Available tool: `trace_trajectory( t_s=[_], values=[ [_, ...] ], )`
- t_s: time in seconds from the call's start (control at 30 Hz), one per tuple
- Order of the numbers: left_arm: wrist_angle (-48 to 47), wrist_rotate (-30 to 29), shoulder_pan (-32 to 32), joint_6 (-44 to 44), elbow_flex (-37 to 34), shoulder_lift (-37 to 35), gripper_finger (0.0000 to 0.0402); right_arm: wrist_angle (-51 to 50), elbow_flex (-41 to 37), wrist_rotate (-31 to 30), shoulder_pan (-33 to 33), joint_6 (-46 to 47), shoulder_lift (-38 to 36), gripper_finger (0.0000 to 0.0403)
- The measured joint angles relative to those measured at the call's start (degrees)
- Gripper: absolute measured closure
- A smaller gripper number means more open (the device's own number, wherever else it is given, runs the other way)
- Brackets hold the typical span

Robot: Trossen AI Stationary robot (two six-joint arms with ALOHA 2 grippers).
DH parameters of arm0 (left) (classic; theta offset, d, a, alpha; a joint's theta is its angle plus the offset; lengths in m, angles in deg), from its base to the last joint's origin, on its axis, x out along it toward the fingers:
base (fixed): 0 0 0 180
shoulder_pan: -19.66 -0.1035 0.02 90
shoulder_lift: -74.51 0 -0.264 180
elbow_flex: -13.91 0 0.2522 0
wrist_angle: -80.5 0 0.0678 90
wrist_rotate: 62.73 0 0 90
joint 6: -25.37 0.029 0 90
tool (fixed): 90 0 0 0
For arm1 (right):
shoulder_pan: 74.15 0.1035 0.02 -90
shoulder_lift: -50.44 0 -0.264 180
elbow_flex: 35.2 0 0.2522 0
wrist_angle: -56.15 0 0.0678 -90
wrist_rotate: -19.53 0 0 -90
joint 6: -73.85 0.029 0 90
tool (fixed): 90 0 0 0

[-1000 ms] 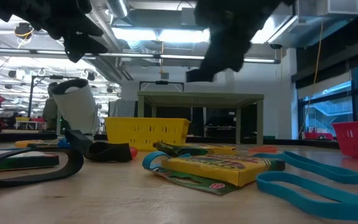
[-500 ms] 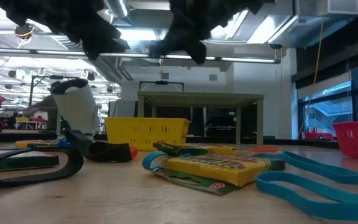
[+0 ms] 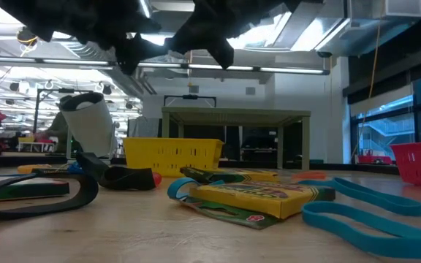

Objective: Pick & Place Office Desk Supplies
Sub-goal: Put the black rubber band into the yellow bin

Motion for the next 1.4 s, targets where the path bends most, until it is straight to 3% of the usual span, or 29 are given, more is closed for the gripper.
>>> trace_trajectory(
  t_s=[0.23, 0.43, 0.77, 1.03, 1.4],
  values=[
    [2.89, 0.92, 0.00, -0.33, 0.00, 1.81, 0.0188, 1.33, 0.00, 0.20, 0.00, 0.22, -0.01, 0.0398],
    [4.11, 2.32, 0.02, -0.93, 0.00, 1.81, 0.0217, 3.04, 0.00, 1.69, 0.24, 0.39, -0.01, 0.0398],
    [4.59, 5.85, 0.02, -1.36, 0.00, 1.81, 0.0294, 6.89, -0.04, 3.59, 0.37, 0.25, -0.01, 0.0399],
    [5.73, 8.07, 0.09, -0.91, -0.05, 1.76, 0.0390, 7.07, -0.04, 5.18, 1.10, 0.61, -0.18, 0.0394],
    [3.12, 3.31, 0.08, -0.18, 0.87, 1.79, 0.0397, 4.89, -0.04, 5.70, 1.04, 1.17, -0.51, 0.0306]
  ],
)
